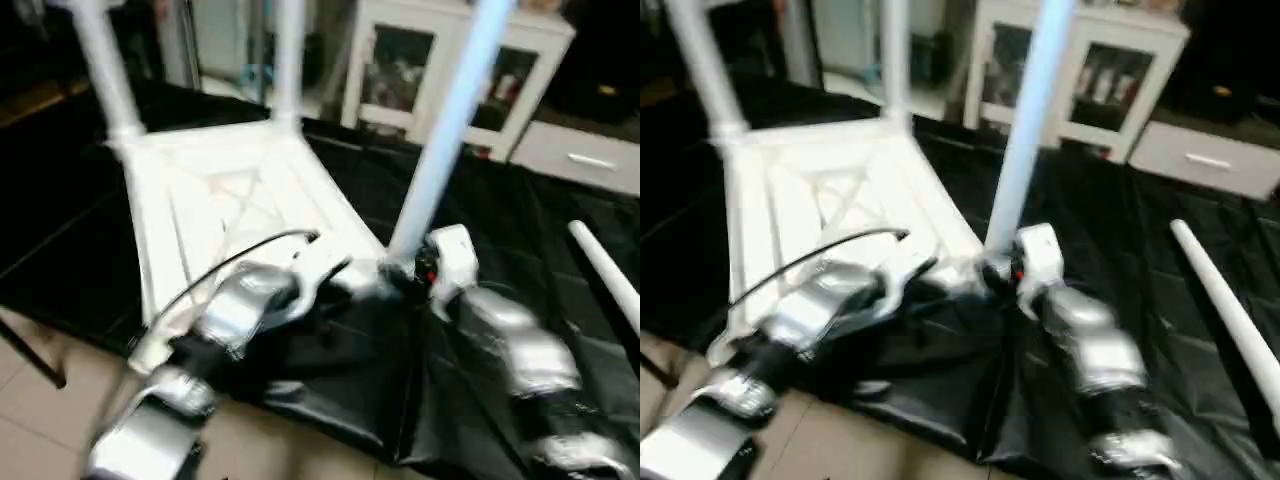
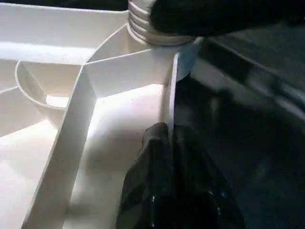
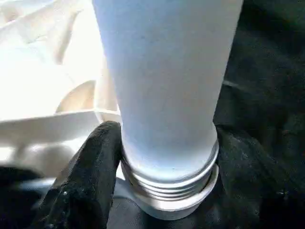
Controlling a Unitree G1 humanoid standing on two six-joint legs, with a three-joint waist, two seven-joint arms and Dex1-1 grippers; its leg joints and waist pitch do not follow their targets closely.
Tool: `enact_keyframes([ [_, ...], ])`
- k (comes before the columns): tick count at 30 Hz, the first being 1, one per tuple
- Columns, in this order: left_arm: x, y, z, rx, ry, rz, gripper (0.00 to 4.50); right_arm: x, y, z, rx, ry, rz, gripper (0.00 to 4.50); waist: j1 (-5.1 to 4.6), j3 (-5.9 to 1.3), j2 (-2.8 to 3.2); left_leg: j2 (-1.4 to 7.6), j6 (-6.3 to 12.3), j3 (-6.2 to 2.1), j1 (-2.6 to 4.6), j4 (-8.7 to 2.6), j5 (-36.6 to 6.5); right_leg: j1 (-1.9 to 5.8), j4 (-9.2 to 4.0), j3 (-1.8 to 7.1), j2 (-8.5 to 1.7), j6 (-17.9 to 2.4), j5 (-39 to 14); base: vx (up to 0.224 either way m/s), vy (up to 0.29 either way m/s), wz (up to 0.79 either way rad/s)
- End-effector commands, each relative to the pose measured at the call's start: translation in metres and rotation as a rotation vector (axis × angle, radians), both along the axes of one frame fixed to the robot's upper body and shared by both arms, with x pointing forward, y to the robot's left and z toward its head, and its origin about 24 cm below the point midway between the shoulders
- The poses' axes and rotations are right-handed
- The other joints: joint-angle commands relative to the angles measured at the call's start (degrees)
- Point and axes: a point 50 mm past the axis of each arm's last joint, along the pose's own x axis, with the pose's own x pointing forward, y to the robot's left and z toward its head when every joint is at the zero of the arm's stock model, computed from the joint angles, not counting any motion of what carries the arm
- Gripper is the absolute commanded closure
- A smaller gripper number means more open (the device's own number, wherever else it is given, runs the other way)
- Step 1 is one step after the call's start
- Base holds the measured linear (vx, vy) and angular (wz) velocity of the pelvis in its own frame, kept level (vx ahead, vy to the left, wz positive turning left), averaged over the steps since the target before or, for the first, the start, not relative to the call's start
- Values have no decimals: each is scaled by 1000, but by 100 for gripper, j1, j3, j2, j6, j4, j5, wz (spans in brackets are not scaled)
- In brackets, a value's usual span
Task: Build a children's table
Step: Rotate leg to tighten
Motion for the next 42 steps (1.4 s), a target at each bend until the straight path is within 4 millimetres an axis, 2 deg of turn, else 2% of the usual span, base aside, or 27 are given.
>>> enact_keyframes([
  [1,11,-9,9,-15,-75,104,450,-6,3,-32,-102,111,-175,181,9,-288,22,75,-53,-65,-48,-525,-1666,202,-556,180,-313,-380,-2712,0,0,0],
  [2,13,-13,11,-28,-94,124,450,-4,6,-33,-105,109,-238,181,-10,-285,20,69,-62,-49,-43,-521,-1662,172,-553,195,-313,-424,-2654,0,0,0],
  [4,13,-17,13,-34,-111,127,450,-2,8,-33,-111,97,-292,181,-11,-305,18,71,-123,-60,-51,-532,-1575,205,-506,203,-313,-481,-2448,0,0,0],
  [6,14,-23,17,-46,-144,122,450,1,18,-30,-114,60,-354,181,-11,-313,1,66,-91,-30,-59,-521,-1446,200,-442,239,-287,-591,-1975,29,1,1],
  [8,15,-26,17,-45,-156,121,450,3,22,-28,-104,43,-369,181,3,-321,-27,60,14,-2,-49,-505,-1403,187,-429,263,-264,-645,-1801,27,-4,2],
  [10,15,-27,18,-47,-171,119,450,8,31,-20,-55,-9,-373,181,30,-368,-15,44,98,10,-89,-484,-979,238,-343,281,-276,-782,-1231,55,-12,2],
  [13,16,-25,18,-50,-175,123,450,10,31,-16,-29,-41,-370,181,45,-379,-19,33,286,33,-119,-444,-429,275,-244,286,-260,-994,-370,0,0,0],
  [15,16,-24,18,-52,-176,128,450,12,30,-15,-20,-61,-373,181,48,-384,-6,33,374,47,-109,-433,-377,273,-238,284,-259,-1104,-258,0,0,0],
  [16,17,-23,18,-53,-180,127,450,12,29,-12,-6,-87,-355,146,48,-370,-7,39,412,53,-110,-437,-427,274,-250,283,-256,-1128,-314,0,0,0],
  [17,17,-20,19,-54,-183,123,450,13,25,-7,-3,-128,-342,146,44,-362,-3,42,425,55,-109,-440,-484,268,-258,284,-256,-1132,-390,0,0,0],
  [20,17,-17,19,-55,-186,114,450,14,19,1,-3,-185,-324,101,55,-358,-8,53,420,53,-109,-444,-646,274,-289,285,-272,-1089,-684,0,0,0],
  [22,17,-11,16,-35,-176,97,450,16,6,9,-49,-246,-337,78,44,-347,-20,49,376,42,-133,-458,-682,291,-310,279,-268,-1000,-887,0,0,0],
  [25,16,-6,13,-20,-171,87,450,16,0,14,-60,-269,-329,56,47,-347,-13,48,368,51,-116,-450,-662,268,-311,286,-266,-990,-916,0,0,0],
  [26,16,-3,13,-16,-167,86,450,16,-2,15,-67,-276,-320,47,47,-351,-26,49,381,50,-118,-446,-621,271,-298,288,-260,-989,-850,0,0,0],
  [28,16,1,11,-8,-158,74,450,15,-6,18,-56,-279,-294,27,55,-348,-12,58,429,49,-110,-445,-566,264,-286,287,-257,-1024,-718,0,0,0],
  [29,13,8,9,3,-122,30,450,12,-5,19,-14,-256,-158,20,53,-347,3,51,473,51,-111,-442,-594,274,-284,284,-248,-1046,-688,0,0,0],
  [30,12,9,8,5,-116,22,450,11,-5,19,-7,-252,-132,13,64,-344,0,71,534,40,-121,-443,-563,291,-272,288,-260,-1083,-578,0,0,0],
  [32,8,15,5,25,-82,-33,450,4,-1,18,3,-240,53,5,63,-348,18,78,587,44,-111,-437,-561,283,-265,284,-261,-1197,-504,0,0,0],
  [33,8,15,5,25,-82,-33,450,4,-1,18,3,-240,53,5,66,-345,8,86,623,46,-119,-430,-569,288,-267,285,-268,-1241,-493,0,0,0],
  [34,5,17,4,32,-62,-84,450,-2,0,18,18,-223,160,5,68,-345,2,91,641,46,-113,-433,-595,296,-271,283,-269,-1284,-519,0,0,0],
  [37,-4,24,1,44,-7,-197,450,-15,-5,18,34,-178,368,5,74,-338,3,113,639,41,-113,-435,-611,288,-266,286,-281,-1343,-575,0,0,0],
  [38,-9,27,0,51,17,-269,450,-21,-10,18,23,-158,438,5,87,-336,-28,115,638,32,-116,-435,-599,307,-265,283,-278,-1326,-599,0,0,0],
  [39,-16,29,0,57,42,-346,450,-27,-16,19,12,-134,507,5,93,-329,-1,136,634,32,-101,-441,-621,294,-257,293,-289,-1345,-604,0,0,0],
  [40,-16,30,0,58,45,-352,450,-27,-17,19,11,-132,513,5,92,-326,-11,134,614,42,-103,-439,-633,285,-259,297,-296,-1374,-621,0,0,0],
  [42,-29,33,0,47,79,-487,450,-34,-25,21,2,-101,599,5,93,-317,-18,141,570,47,-93,-448,-720,274,-277,298,-301,-1376,-736,0,0,0],
])
